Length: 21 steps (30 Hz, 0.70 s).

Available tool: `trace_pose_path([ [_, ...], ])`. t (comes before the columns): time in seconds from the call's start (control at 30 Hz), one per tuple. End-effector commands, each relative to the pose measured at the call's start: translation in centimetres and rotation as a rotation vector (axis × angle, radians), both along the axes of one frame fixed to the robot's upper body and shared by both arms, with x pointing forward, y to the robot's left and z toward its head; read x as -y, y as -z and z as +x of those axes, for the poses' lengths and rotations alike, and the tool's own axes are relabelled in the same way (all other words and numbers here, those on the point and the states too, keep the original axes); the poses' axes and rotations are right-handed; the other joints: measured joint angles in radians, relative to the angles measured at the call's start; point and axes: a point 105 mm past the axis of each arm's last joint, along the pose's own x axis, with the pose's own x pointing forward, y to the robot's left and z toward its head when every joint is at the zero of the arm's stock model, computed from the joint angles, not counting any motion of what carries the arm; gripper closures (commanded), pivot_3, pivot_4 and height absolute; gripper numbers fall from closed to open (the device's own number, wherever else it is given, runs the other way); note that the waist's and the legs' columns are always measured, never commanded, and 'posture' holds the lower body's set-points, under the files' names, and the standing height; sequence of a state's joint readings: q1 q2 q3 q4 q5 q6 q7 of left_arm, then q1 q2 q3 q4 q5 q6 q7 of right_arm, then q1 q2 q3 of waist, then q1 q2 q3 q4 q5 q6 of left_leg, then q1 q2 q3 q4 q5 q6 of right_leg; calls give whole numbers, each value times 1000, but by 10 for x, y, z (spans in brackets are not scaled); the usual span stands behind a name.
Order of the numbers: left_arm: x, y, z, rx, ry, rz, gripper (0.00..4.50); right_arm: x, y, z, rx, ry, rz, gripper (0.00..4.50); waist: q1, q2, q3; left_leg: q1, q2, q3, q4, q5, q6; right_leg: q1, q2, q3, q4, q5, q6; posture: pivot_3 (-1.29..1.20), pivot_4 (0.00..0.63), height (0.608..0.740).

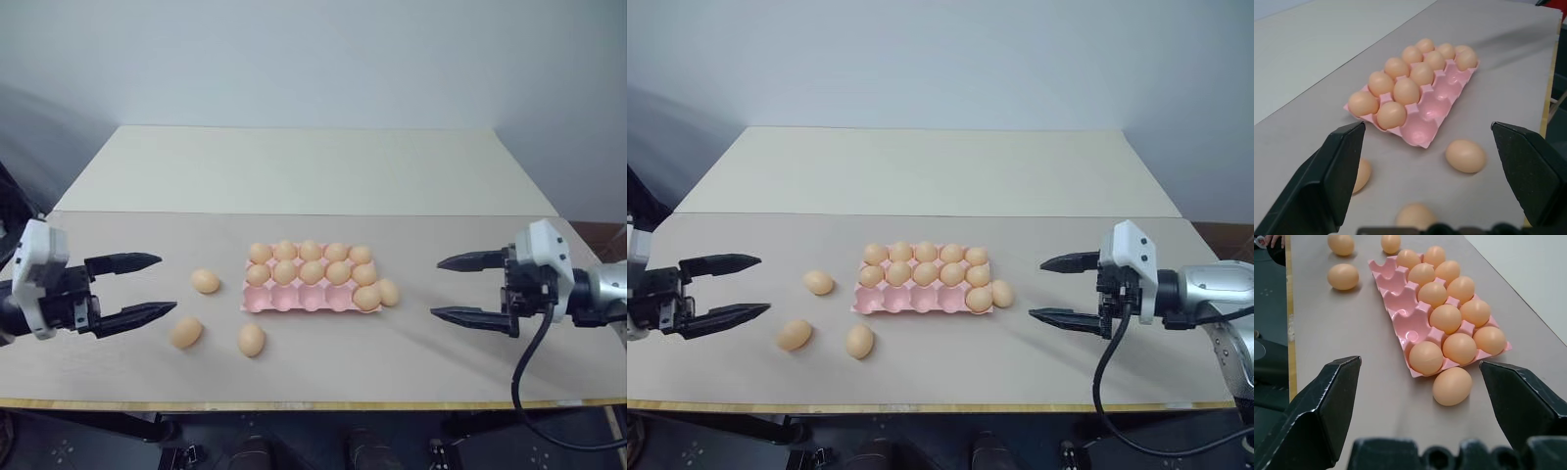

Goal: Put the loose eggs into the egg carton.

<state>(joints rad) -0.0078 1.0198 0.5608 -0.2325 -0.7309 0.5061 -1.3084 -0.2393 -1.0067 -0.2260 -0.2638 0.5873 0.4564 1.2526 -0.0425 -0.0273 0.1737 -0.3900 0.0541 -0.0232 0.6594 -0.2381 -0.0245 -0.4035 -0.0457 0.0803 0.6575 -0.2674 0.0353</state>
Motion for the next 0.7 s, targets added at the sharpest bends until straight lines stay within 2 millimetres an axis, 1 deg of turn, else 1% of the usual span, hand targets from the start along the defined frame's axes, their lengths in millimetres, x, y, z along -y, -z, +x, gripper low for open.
trace_pose_path([
  [0.03,16,-9,0,36,72,1,24,1,-5,4,50,-15,-39,0,0,0,0,0,0,0,0,0,0,0,0,0,0,0,0,0,150,740],
  [0.13,27,-8,4,37,128,0,24,1,3,15,53,-9,-62,0,0,0,0,1,0,0,0,0,0,0,0,0,0,0,0,0,150,740],
  [0.23,33,-7,6,25,175,3,24,0,11,32,65,0,-88,0,-4,0,0,1,0,0,0,0,0,0,0,0,0,0,0,0,150,740],
  [0.37,40,-4,10,18,212,2,24,-5,37,56,79,-24,-178,0,-7,0,0,0,0,0,0,0,0,-1,1,1,0,0,0,0,150,740],
  [0.5,42,-3,11,11,231,7,24,-11,53,75,71,-45,-213,0,-4,0,0,0,-1,0,0,0,0,-1,1,1,1,0,0,0,150,740],
  [0.57,42,-3,11,9,237,8,24,-15,61,80,72,-71,-238,0,-4,1,0,0,-1,0,0,0,0,-1,1,1,1,0,0,0,150,740],
  [0.7,43,-4,10,6,243,10,24,-20,70,89,62,-88,-248,0,-2,1,1,0,-1,0,0,0,0,-1,0,1,1,0,0,0,150,740],
])
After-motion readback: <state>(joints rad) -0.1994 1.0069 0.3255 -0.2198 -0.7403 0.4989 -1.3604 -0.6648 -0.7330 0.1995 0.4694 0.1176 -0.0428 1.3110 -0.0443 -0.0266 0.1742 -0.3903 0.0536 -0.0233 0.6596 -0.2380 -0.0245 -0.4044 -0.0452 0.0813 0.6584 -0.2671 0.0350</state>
